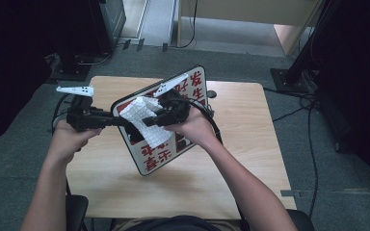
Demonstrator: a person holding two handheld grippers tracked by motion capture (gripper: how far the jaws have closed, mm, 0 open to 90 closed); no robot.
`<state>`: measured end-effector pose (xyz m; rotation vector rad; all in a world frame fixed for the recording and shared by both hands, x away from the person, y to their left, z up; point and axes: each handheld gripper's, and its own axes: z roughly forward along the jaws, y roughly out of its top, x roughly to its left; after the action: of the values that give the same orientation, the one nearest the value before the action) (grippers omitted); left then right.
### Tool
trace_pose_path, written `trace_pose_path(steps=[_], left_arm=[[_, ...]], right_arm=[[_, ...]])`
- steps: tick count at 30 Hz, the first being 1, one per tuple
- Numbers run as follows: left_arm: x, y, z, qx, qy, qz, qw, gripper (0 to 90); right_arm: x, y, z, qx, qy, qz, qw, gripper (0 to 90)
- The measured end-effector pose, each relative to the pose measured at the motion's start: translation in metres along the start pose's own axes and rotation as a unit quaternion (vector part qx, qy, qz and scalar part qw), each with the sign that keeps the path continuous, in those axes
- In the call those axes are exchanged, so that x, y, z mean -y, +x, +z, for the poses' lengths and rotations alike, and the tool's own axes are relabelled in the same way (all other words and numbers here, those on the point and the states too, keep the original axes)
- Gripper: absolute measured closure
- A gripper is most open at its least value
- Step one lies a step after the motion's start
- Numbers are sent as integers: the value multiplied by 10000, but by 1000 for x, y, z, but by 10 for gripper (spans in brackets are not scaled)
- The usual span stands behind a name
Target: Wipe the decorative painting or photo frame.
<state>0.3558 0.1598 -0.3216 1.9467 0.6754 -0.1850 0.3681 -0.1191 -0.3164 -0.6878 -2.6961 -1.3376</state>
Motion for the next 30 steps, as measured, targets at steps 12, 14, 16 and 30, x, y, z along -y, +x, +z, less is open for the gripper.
trace_pose_path(steps=[12,14,16,30], left_arm=[[0,1,0,-15,7,-26,10000,741],[0,1,0,-16,8,-26,10000,741],[0,1,0,-20,6,-24,10000,742],[0,1,0,-36,-1,-30,10000,744]], right_arm=[[15,-2,8,-18,92,-25,10000,786],[18,-3,9,-27,106,-1,9999,785],[20,-4,10,-45,76,13,10000,785],[40,-6,22,-97,259,76,9996,787]])
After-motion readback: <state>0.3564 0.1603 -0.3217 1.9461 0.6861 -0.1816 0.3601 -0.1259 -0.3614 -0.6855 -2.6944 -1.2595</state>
